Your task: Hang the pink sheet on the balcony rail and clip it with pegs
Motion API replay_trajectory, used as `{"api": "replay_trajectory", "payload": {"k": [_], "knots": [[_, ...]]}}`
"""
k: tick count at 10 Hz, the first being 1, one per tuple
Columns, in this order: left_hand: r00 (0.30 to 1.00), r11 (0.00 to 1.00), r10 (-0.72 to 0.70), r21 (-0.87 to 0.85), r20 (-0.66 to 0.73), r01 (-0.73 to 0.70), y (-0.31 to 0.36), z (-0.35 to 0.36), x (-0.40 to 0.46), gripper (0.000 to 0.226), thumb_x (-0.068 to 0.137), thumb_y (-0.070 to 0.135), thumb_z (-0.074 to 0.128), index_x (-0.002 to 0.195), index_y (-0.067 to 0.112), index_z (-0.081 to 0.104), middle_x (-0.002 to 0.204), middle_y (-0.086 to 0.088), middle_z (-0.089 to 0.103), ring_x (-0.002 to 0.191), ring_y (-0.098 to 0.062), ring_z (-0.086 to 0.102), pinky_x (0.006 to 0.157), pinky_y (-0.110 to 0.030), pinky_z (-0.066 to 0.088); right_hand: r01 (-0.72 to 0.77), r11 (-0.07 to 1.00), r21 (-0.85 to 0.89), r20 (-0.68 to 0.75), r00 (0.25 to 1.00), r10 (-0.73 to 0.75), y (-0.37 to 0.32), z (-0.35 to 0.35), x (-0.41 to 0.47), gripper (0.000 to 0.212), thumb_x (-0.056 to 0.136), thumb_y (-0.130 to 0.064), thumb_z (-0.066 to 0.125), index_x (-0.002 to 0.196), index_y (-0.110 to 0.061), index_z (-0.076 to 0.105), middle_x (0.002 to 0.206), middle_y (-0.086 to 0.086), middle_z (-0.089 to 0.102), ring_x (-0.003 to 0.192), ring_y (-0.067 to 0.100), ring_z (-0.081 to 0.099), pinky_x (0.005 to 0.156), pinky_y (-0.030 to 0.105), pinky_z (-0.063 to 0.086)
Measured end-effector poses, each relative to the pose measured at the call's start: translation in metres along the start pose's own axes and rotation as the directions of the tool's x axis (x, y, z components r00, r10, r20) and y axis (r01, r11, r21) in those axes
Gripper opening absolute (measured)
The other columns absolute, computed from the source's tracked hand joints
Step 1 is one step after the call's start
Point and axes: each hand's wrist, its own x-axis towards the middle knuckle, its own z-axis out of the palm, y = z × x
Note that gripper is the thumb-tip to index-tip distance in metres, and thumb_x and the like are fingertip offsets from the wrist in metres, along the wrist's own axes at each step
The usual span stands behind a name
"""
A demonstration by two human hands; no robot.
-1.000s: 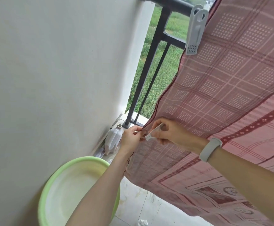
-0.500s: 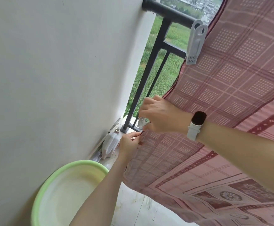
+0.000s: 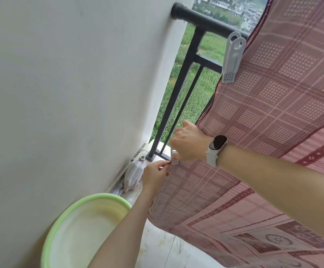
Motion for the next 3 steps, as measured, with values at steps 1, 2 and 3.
{"api": "replay_trajectory", "payload": {"k": [1, 2, 3], "knots": [[1.0, 1.0, 0.0, 0.029, 0.002, 0.0, 0.004, 0.0, -0.002, 0.011, 0.082, 0.019, 0.067, 0.088, 0.013, 0.074, 0.059, 0.013, 0.065, 0.052, -0.004, 0.059, 0.058, -0.027, 0.051, 0.006, 1.0, -0.025, -0.008, 1.0, -0.007, 0.0, 0.001, -0.003, 0.036, 0.083, -0.049, 0.051, 0.067, -0.017, 0.056, 0.065, -0.004, 0.058, 0.072, 0.017, 0.052, 0.079, 0.035, 0.032], [0.999, 0.994, 0.022, 0.103, 0.044, -0.026, 0.008, -0.007, -0.006, 0.009, 0.081, 0.024, 0.068, 0.083, 0.016, 0.074, 0.062, 0.015, 0.064, 0.056, 0.006, 0.057, 0.057, -0.009, 0.041, 0.007, 0.995, 0.099, -0.062, 0.998, -0.001, -0.003, 0.002, -0.005, 0.042, 0.082, -0.058, 0.045, 0.094, -0.022, 0.062, 0.088, -0.006, 0.065, 0.086, 0.016, 0.053, 0.085, 0.037, 0.036], [0.999, 0.985, 0.024, 0.169, 0.042, -0.031, 0.007, -0.021, -0.01, 0.005, 0.083, 0.016, 0.064, 0.083, 0.018, 0.069, 0.082, 0.007, 0.067, 0.081, -0.01, 0.061, 0.071, -0.02, 0.044, 0.027, 0.905, 0.424, -0.264, 0.96, 0.094, -0.004, -0.001, -0.012, 0.037, 0.088, -0.047, 0.048, 0.116, -0.024, 0.059, 0.119, -0.006, 0.061, 0.111, 0.015, 0.053, 0.092, 0.038, 0.039]]}}
